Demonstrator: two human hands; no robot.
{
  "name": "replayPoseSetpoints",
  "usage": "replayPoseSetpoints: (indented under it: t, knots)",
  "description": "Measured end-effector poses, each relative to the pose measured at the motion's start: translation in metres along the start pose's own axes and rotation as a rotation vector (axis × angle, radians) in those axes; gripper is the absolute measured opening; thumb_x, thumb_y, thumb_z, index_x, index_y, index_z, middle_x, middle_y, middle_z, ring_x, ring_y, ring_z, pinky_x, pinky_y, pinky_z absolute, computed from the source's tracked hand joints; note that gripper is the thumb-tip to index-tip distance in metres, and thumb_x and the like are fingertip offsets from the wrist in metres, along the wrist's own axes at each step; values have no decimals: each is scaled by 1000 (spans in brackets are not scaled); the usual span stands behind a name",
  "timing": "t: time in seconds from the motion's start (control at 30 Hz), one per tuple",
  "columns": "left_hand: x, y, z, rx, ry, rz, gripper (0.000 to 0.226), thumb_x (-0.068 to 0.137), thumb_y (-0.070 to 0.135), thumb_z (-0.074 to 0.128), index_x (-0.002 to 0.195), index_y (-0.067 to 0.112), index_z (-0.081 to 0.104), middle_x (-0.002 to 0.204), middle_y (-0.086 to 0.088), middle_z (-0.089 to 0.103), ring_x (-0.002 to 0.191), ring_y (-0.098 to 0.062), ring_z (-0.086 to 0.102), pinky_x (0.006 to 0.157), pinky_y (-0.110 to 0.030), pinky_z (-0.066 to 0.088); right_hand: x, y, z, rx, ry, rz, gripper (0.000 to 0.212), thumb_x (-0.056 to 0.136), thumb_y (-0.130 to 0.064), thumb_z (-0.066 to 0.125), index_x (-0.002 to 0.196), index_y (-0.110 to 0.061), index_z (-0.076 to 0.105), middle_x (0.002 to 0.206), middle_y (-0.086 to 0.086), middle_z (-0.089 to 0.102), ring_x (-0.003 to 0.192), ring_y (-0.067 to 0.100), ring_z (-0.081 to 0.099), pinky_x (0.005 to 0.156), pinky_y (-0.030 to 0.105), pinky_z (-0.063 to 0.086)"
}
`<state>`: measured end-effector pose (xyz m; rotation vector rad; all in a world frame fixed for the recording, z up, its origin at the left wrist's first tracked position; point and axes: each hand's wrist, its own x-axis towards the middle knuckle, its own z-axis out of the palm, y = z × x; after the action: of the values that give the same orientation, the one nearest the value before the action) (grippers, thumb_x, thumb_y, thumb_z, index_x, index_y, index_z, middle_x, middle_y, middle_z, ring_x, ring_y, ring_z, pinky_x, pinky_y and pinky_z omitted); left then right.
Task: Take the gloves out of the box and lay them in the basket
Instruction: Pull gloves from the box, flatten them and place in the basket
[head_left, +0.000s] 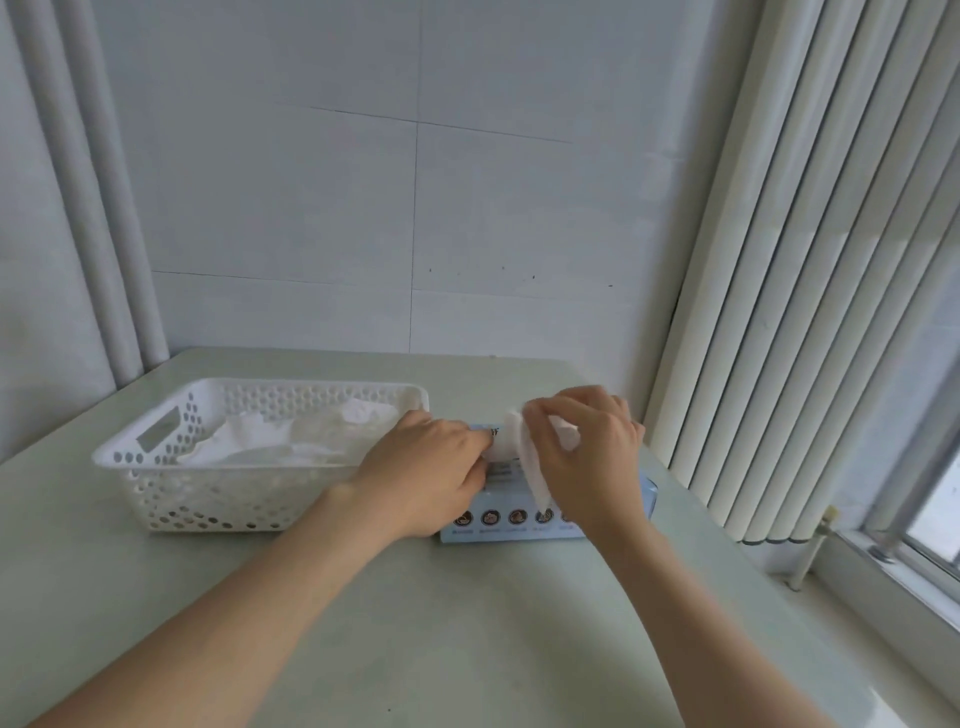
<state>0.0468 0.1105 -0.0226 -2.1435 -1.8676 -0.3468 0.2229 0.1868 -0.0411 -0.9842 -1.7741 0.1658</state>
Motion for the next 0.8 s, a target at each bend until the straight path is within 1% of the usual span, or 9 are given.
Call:
replayPoseSetpoints:
  t: [0.1,0.17,0.23,0.33,0.47,0.57,0.63,0.7,0.8]
  knots:
    - [1,1,1,-5,5,-1,30,107,33,37,110,27,66,96,7,68,79,-21,58,97,-39,42,3,-5,-5,75,122,2,13,101,-37,70,101,-35,82,105,-12,64,105,11,48,93,26,29]
    - [1,1,0,-18,5,3,34,107,34,36,118,30,68,105,6,71,88,-21,63,99,-37,41,4,-10,-8,141,224,-18,15,104,-35,66,100,-31,80,103,-13,64,103,11,50,96,33,37]
    - [0,0,1,-49,16,0,33,107,35,39,122,29,68,106,5,72,91,-23,65,99,-37,43,4,-16,-11,175,342,-66,15,105,-33,63,96,-27,73,98,-15,64,97,12,53,91,42,45]
    - [-1,1,0,-116,93,-2,30,104,38,47,124,29,67,101,8,72,93,-20,66,101,-39,46,4,-25,-15,192,428,-100,15,105,-31,64,92,-28,58,91,-18,59,92,13,54,94,37,40]
    - [0,19,-11,-313,177,2,54,89,72,53,128,34,57,115,20,66,108,-10,59,105,-37,41,2,-32,-17,170,405,-126,26,107,-39,56,93,-18,59,88,-23,55,91,13,53,96,33,32]
    - [-4,33,-25,-700,267,69,33,96,50,64,123,31,59,104,14,69,101,-10,64,88,-33,51,1,-38,-19,197,357,-119,27,109,-38,54,86,-23,56,78,-22,57,78,11,56,91,34,37]
    - [-7,37,-34,-886,312,82,17,104,35,58,117,25,61,87,9,66,81,-11,62,75,-29,48,2,-40,-20,283,306,-66,34,110,-35,55,79,-21,56,66,-14,56,63,11,52,73,34,44]
    - [-7,35,-35,-988,364,24,24,109,35,49,98,17,60,71,7,53,65,-12,48,64,-32,40,3,-44,-23,391,231,30,38,110,-33,57,77,-16,58,58,-11,50,54,10,44,56,32,40]
    - [1,26,-30,-1008,432,-127,38,112,32,46,81,12,56,65,7,45,63,-11,41,63,-34,36,1,-50,-26,550,70,167,31,110,-29,57,85,-12,64,51,-9,46,46,9,35,46,25,31]
